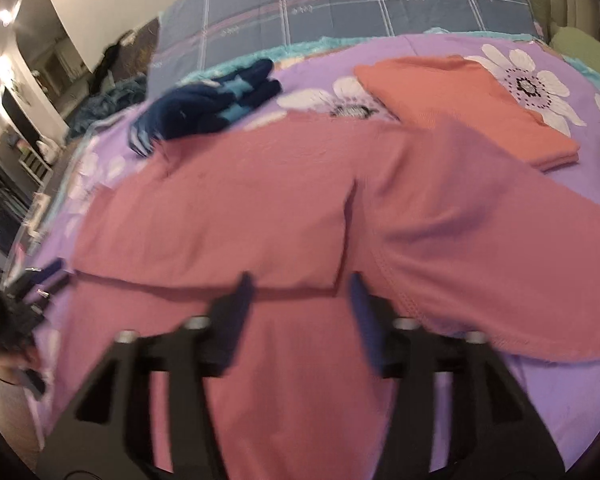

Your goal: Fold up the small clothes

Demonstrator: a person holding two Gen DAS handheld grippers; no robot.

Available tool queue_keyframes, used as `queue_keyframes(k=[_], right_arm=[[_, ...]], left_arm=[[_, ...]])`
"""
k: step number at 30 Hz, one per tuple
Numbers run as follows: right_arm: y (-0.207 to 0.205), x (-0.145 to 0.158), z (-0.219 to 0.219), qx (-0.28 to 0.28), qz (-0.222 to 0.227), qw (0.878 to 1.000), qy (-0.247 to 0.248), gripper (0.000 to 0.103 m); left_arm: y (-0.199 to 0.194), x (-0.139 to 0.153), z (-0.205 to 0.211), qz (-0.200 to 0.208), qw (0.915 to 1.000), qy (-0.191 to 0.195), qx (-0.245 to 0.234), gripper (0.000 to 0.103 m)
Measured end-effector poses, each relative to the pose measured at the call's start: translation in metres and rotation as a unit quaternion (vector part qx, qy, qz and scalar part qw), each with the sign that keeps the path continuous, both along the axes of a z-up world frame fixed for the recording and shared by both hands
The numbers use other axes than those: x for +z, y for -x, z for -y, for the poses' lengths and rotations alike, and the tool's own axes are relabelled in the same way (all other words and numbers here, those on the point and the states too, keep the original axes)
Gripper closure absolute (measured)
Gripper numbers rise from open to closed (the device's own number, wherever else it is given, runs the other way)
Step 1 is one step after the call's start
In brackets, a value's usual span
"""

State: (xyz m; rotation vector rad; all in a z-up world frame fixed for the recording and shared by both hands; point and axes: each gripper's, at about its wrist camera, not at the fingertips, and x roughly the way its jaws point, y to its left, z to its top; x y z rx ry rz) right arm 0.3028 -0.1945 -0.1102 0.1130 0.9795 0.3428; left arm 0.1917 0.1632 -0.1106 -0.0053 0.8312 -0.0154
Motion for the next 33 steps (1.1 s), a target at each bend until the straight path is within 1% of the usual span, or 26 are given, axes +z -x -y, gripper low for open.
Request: queue_keyframes(k=[1, 2, 3, 4, 5, 6, 7, 8, 9, 10, 11, 12, 13, 14, 15, 16, 17, 19, 21, 22, 23, 24, 25, 26, 29, 33], right_arm=[[-0.002, -0.004, 0.000, -0.009, -0.003, 1.000, -0.001, 0.043], [-0.002, -0.006, 0.000, -0.019, -0.002, 1.000, 0.002, 0.049], [-0.001, -0.005, -0.001, -0.029, 0.004, 0.999, 0.015, 0.058], [0.000, -0.001, -0.002, -0.042, 0.015, 0.998, 0.031, 0.087], [0.002, 0.003, 0.001, -0.043, 0.018, 0.999, 0.020, 0.098], [0.004, 0.007, 0.004, -0.048, 0.020, 0.999, 0.010, 0.099], [0.007, 0.013, 0.007, -0.058, 0.023, 0.998, 0.009, 0.103], [0.009, 0.019, 0.011, -0.068, 0.028, 0.997, 0.007, 0.103], [0.009, 0.021, 0.013, -0.073, 0.025, 0.997, 0.014, 0.103], [0.008, 0.020, 0.013, -0.077, 0.017, 0.996, 0.036, 0.103], [0.005, 0.015, 0.011, -0.091, 0.002, 0.992, 0.087, 0.100], [0.004, 0.013, 0.012, -0.104, -0.002, 0.988, 0.110, 0.097], [0.005, 0.014, 0.013, -0.119, -0.003, 0.986, 0.113, 0.094], [0.005, 0.020, 0.010, -0.130, -0.003, 0.987, 0.099, 0.090], [0.005, 0.029, 0.003, -0.126, 0.005, 0.989, 0.081, 0.088], [0.005, 0.038, -0.009, -0.112, 0.018, 0.991, 0.073, 0.081], [0.004, 0.052, -0.036, -0.082, 0.041, 0.992, 0.081, 0.074], [0.001, 0.069, -0.097, -0.008, 0.073, 0.993, 0.094, 0.068], [-0.004, 0.075, -0.152, 0.064, 0.076, 0.991, 0.091, 0.068], [-0.006, 0.076, -0.180, 0.100, 0.072, 0.988, 0.090, 0.068], [-0.009, 0.074, -0.214, 0.139, 0.067, 0.984, 0.091, 0.068], [-0.013, 0.071, -0.252, 0.174, 0.062, 0.978, 0.099, 0.069], [-0.015, 0.069, -0.269, 0.186, 0.060, 0.975, 0.103, 0.069], [-0.021, 0.064, -0.297, 0.202, 0.054, 0.972, 0.107, 0.069], [-0.039, 0.045, -0.357, 0.227, 0.033, 0.966, 0.123, 0.069], [-0.053, 0.016, -0.399, 0.230, 0.009, 0.961, 0.155, 0.068]], left_arm=[[-0.004, -0.002, -0.010, -0.006, 0.9999, 0.007, 0.009, 0.048], [-0.005, -0.004, -0.017, -0.010, 0.9998, 0.013, 0.012, 0.048], [-0.007, -0.009, -0.022, -0.015, 0.9996, 0.020, 0.014, 0.048], [-0.008, -0.011, -0.025, -0.018, 0.9995, 0.023, 0.013, 0.048], [-0.009, -0.013, -0.025, -0.018, 0.9994, 0.028, 0.010, 0.048], [-0.012, -0.014, -0.026, -0.018, 0.9991, 0.039, 0.005, 0.049], [-0.016, -0.017, -0.028, -0.018, 0.9988, 0.045, 0.002, 0.052], [-0.020, -0.019, -0.026, -0.019, 0.9986, 0.050, 0.000, 0.058], [-0.021, -0.023, -0.024, -0.023, 0.9982, 0.055, 0.000, 0.060], [-0.024, -0.025, -0.024, -0.025, 0.9979, 0.059, 0.003, 0.061], [-0.027, -0.026, -0.026, -0.024, 0.9974, 0.068, 0.006, 0.062], [-0.027, -0.025, -0.028, -0.021, 0.9968, 0.077, 0.006, 0.063], [-0.026, -0.025, -0.032, -0.018, 0.9957, 0.090, 0.006, 0.063], [-0.026, -0.026, -0.033, -0.016, 0.9949, 0.099, 0.006, 0.063], [-0.025, -0.027, -0.037, -0.015, 0.9936, 0.112, 0.006, 0.063], [-0.025, -0.027, -0.039, -0.014, 0.9926, 0.120, 0.007, 0.063], [-0.025, -0.027, -0.041, -0.012, 0.9918, 0.127, 0.006, 0.063], [-0.024, -0.027, -0.044, -0.008, 0.9901, 0.140, 0.005, 0.063], [-0.023, -0.028, -0.046, -0.007, 0.9883, 0.152, 0.008, 0.066], [-0.022, -0.029, -0.048, -0.006, 0.9869, 0.161, 0.007, 0.072], [-0.022, -0.029, -0.050, -0.006, 0.9855, 0.169, 0.007, 0.076], [-0.022, -0.030, -0.053, -0.007, 0.9828, 0.184, 0.008, 0.078], [-0.021, -0.031, -0.056, -0.008, 0.9807, 0.195, 0.008, 0.080], [-0.021, -0.033, -0.059, -0.009, 0.9781, 0.208, 0.009, 0.080], [-0.022, -0.035, -0.062, -0.009, 0.9749, 0.222, 0.009, 0.081], [-0.022, -0.036, -0.062, -0.010, 0.9744, 0.224, 0.005, 0.081]])
